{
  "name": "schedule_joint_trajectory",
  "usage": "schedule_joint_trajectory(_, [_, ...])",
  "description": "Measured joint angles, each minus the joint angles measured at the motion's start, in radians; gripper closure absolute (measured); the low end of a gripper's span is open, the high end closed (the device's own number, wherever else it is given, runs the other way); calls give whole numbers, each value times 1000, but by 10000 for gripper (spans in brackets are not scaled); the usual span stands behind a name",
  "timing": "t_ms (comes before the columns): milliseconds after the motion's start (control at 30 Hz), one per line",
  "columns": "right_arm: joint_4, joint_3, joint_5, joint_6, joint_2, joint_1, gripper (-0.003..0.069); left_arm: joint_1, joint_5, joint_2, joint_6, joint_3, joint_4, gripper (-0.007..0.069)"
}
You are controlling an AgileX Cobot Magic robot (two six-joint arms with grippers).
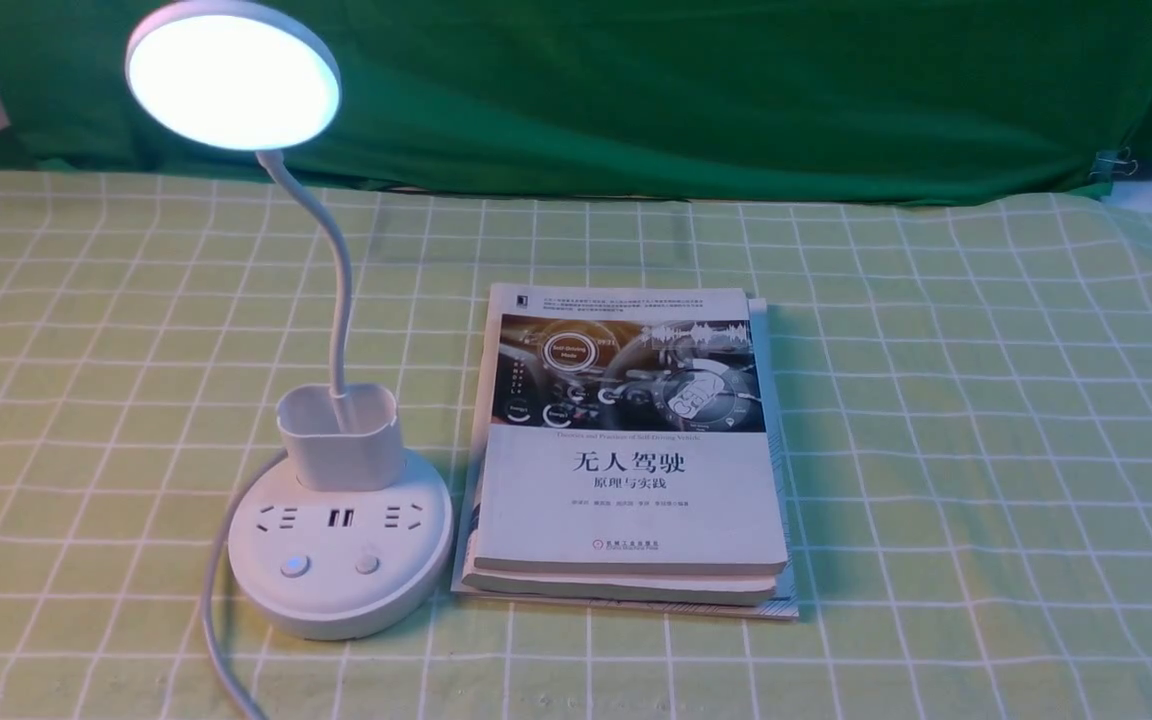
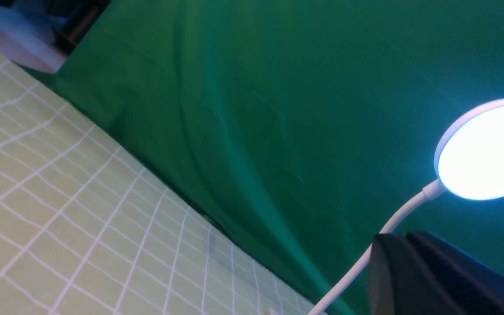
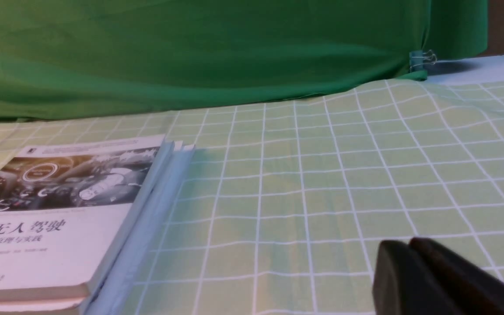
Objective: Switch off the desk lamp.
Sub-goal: Use the left arm to press the button switch on the lamp holder
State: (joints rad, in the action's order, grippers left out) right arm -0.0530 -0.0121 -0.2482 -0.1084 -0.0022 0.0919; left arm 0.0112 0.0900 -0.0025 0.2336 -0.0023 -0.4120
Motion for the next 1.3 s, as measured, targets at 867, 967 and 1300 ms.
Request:
schedule_joint_trajectory(867, [0, 0, -1, 0, 0, 0, 630, -376, -948, 1400, -394, -920, 203, 619])
schedule_joint_trajectory(967, [0, 0, -1, 1, 0, 0, 630, -392, -960, 1481, -380, -968, 227, 619])
schedule_joint_trajectory(1300, [0, 0, -2, 0, 0, 0, 630, -393, -954, 1669, -367, -1049, 253, 619])
